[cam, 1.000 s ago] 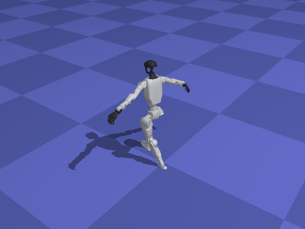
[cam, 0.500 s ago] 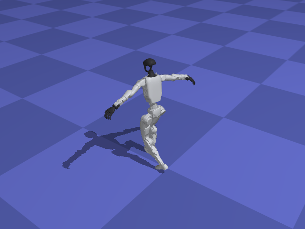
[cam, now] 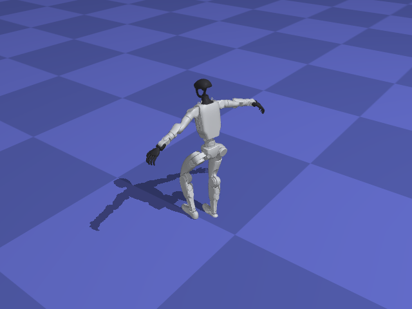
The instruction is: Walk
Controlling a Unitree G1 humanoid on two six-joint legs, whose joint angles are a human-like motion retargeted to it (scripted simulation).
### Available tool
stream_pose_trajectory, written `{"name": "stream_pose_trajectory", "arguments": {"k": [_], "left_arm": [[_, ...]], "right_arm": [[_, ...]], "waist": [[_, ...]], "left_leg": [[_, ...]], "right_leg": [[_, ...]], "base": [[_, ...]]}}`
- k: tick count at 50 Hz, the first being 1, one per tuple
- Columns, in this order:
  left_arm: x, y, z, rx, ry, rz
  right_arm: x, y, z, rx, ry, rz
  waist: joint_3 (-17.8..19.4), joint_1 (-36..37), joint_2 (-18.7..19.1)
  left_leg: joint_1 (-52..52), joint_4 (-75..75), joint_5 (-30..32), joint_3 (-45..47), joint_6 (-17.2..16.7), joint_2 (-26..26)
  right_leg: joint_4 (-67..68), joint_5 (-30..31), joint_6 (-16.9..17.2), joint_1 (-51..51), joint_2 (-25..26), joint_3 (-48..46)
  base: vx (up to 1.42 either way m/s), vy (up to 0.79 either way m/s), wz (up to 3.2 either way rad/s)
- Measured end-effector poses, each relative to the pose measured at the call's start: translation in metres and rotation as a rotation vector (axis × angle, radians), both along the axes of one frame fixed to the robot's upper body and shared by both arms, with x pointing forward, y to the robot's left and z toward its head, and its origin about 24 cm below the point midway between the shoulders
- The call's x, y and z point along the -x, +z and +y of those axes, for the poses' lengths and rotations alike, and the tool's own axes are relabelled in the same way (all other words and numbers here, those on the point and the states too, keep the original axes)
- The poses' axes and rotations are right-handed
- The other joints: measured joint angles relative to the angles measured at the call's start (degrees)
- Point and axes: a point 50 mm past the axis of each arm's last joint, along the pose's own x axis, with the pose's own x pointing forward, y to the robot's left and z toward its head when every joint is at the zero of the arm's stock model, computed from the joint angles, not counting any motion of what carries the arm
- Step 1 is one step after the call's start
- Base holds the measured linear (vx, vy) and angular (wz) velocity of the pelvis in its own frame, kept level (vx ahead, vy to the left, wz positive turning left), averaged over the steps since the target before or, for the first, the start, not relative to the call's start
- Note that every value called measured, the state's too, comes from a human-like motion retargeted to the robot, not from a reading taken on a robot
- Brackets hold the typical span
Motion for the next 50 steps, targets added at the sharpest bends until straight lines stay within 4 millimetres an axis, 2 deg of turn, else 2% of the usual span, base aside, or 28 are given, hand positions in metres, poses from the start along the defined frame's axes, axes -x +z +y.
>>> {"name": "stream_pose_trajectory", "arguments": {"k": [8, 17, 25, 31, 35, 40, 43, 45, 48, 50], "left_arm": [[0.011, -0.004, -0.002, 0.013, 0.036, -0.001], [0.022, -0.005, -0.003, 0.012, 0.07, 0.009], [0.031, -0.004, -0.003, 0.002, 0.101, 0.015], [0.034, -0.006, -0.004, 0.005, 0.123, 0.005], [0.036, -0.008, -0.006, 0.018, 0.135, -0.009], [0.036, -0.012, -0.008, 0.037, 0.141, -0.026], [0.035, -0.014, -0.009, 0.052, 0.141, -0.034], [0.036, -0.016, -0.01, 0.058, 0.139, -0.03], [0.037, -0.019, -0.012, 0.068, 0.133, -0.017], [0.037, -0.02, -0.013, 0.071, 0.127, -0.005]], "right_arm": [[-0.007, -0.002, -0.001, 0.015, 0.03, 0.035], [-0.012, -0.007, 0.0, 0.03, 0.055, 0.081], [-0.014, -0.019, 0.002, 0.016, 0.058, 0.096], [-0.013, -0.033, 0.007, -0.022, 0.056, 0.092], [-0.013, -0.043, 0.01, -0.059, 0.055, 0.084], [-0.012, -0.056, 0.015, -0.102, 0.055, 0.071], [-0.012, -0.061, 0.017, -0.117, 0.054, 0.063], [-0.011, -0.063, 0.018, -0.119, 0.055, 0.061], [-0.011, -0.062, 0.017, -0.11, 0.06, 0.058], [-0.012, -0.061, 0.017, -0.099, 0.064, 0.059]], "waist": [[-0.46, 0.45, -0.93], [-1.87, 0.61, -0.7], [-2.78, 1.15, -1.71], [-3.78, 1.77, -3.04], [-4.59, 2.07, -4.26], [-5.41, 2.19, -6.29], [-5.49, 1.82, -8.99], [-5.34, 1.34, -10.42], [-5.08, 0.54, -11.45], [-4.89, -0.22, -11.89]], "left_leg": [[-1.6, -17.04, 8.82, 2.08, -2.67, -4.51], [-1.58, -21.4, 13.03, 4.74, -3.3, -5.4], [-0.04, -18.97, 12.13, 6.59, -1.43, -5.68], [1.22, -18.12, 7.86, 7.01, 1.15, -6.97], [2.57, -18.98, 5.56, 6.87, 2.8, -8.84], [5.7, -22.39, 5.28, 6.68, 4.08, -12.41], [9.96, -29.34, 7.52, 6.66, 5.2, -16.94], [11.62, -30.79, 7.53, 6.46, 6.02, -19.56], [14.03, -32.94, 7.53, 5.62, 7.27, -22.55], [15.79, -34.79, 7.85, 4.74, 7.98, -24.44]], "right_leg": [[-1.63, -1.4, -0.01, 3.94, -0.96, 1.5], [-2.01, -4.25, -0.31, 7.01, -0.33, 2.09], [-1.87, -6.84, -0.13, 9.86, -0.65, 2.75], [-0.32, -7.96, 1.16, 10.84, -1.75, 2.53], [2.61, -7.87, 2.96, 10.6, -3.03, 2.7], [10.39, -6.86, 6.83, 8.46, -5.72, 2.12], [20.28, -4.07, 11.12, 4.96, -9.27, 2.33], [28.24, 3.65, 14.99, 2.48, -11.78, 1.98], [41.06, 5.44, 16.76, -2.81, -15.98, 1.24], [49.08, 5.23, 16.57, -6.85, -19.21, 0.97]], "base": [[0.16, 0.04, -0.02], [0.2, 0.06, 0.04], [0.25, 0.06, 0.03], [0.27, 0.06, 0.08], [0.27, 0.07, 0.19], [0.25, 0.07, 0.31], [0.23, 0.08, 0.49], [0.21, 0.08, 0.54], [0.2, 0.07, 0.5], [0.21, 0.07, 0.53]]}}
